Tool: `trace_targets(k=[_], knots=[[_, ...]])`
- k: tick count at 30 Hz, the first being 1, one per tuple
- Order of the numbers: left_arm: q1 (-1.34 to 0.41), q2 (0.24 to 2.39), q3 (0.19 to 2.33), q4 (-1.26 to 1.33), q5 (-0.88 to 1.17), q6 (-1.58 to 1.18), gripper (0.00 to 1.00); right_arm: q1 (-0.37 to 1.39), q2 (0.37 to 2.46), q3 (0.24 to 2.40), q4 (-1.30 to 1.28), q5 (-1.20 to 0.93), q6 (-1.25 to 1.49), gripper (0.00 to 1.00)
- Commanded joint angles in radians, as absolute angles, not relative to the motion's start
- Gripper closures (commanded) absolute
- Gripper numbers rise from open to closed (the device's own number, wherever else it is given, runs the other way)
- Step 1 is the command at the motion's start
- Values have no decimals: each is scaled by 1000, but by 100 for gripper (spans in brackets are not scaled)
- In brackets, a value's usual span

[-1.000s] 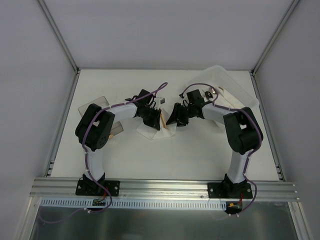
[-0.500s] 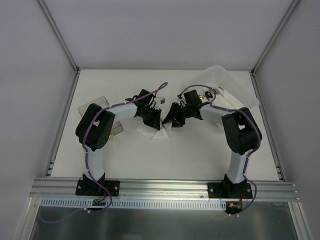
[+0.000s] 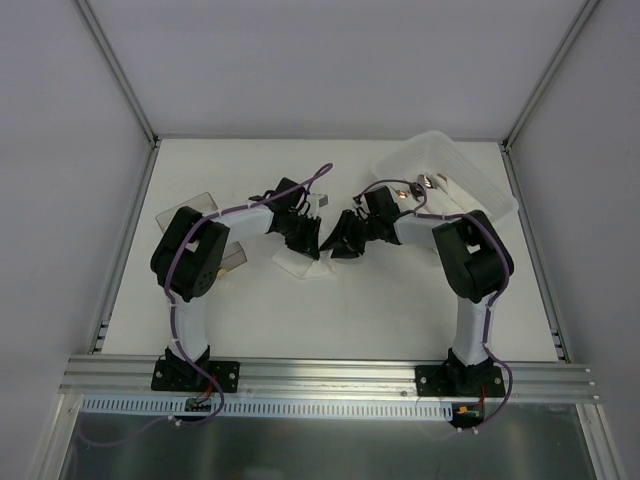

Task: Place the utensils on the paper napkin and roll it up

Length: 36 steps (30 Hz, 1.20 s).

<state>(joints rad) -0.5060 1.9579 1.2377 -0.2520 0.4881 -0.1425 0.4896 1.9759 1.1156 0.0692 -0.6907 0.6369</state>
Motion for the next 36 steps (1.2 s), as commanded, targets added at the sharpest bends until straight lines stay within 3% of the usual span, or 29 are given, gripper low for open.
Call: trace_targets(k=[1, 11, 20, 36], knots=[[-489, 1967, 1252, -272, 460, -147, 86, 500, 1994, 1112, 114, -719, 669, 58], [-439, 1842, 1204, -273, 472, -173, 79, 502, 2019, 1108, 112, -713, 640, 36], [-327, 1741, 1210, -272, 540, -232, 74, 502, 1999, 1101, 121, -707, 581, 34], [-356, 1893, 1413, -273, 718, -295, 64, 514, 1944, 1104, 150, -715, 477, 31]])
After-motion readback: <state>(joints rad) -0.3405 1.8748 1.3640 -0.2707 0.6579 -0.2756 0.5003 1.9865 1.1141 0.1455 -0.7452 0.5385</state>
